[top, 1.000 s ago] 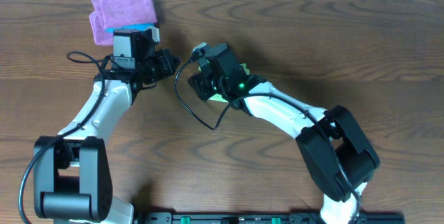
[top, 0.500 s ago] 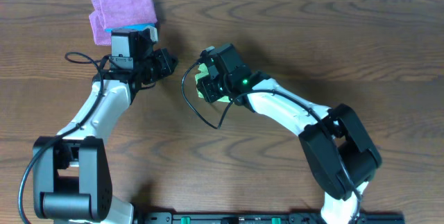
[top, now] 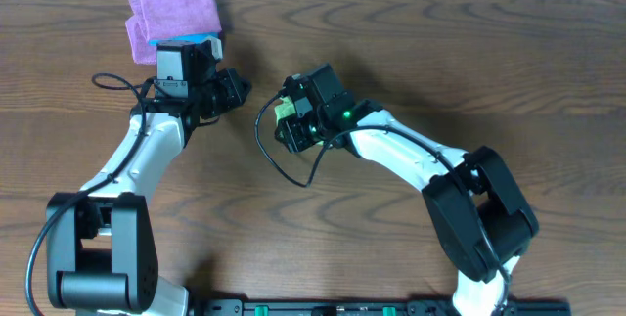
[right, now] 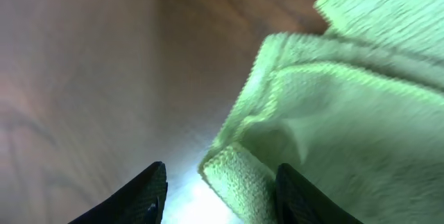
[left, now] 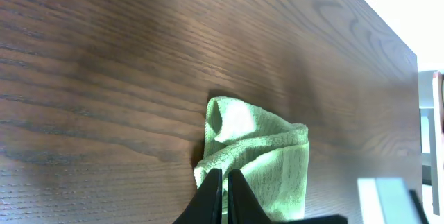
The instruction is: Fold the cloth
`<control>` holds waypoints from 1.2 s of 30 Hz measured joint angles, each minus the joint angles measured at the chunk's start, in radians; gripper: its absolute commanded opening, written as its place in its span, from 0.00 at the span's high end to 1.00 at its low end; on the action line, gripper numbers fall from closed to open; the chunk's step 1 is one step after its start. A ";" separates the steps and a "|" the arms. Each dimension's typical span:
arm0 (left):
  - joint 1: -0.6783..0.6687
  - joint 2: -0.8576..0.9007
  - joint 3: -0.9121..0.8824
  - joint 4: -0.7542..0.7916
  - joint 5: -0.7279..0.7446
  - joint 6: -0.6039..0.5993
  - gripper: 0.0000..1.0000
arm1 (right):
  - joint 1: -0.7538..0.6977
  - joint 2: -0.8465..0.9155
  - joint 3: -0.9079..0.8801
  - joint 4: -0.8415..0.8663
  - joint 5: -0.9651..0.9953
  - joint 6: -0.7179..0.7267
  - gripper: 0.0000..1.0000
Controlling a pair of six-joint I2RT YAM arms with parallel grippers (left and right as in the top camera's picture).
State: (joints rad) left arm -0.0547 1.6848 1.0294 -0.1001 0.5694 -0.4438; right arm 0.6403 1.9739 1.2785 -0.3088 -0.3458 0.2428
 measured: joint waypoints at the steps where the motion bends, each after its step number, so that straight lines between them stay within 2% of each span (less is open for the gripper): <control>1: 0.000 0.000 0.000 0.000 0.000 0.000 0.94 | 0.005 0.000 0.000 -0.008 -0.006 0.005 0.49; 12: 0.000 0.000 0.000 0.000 0.000 0.000 0.94 | 0.076 0.000 0.000 -0.046 -0.015 0.029 0.51; 23: 0.000 0.000 0.000 0.000 0.000 0.000 0.94 | 0.015 0.000 0.002 0.084 0.035 0.035 0.48; 36: 0.000 0.000 0.000 0.000 0.000 0.000 0.94 | 0.005 0.009 0.002 0.146 0.115 0.035 0.47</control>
State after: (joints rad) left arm -0.0547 1.6848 1.0294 -0.1005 0.5694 -0.4442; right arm 0.6453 1.9827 1.2808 -0.1631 -0.2306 0.2783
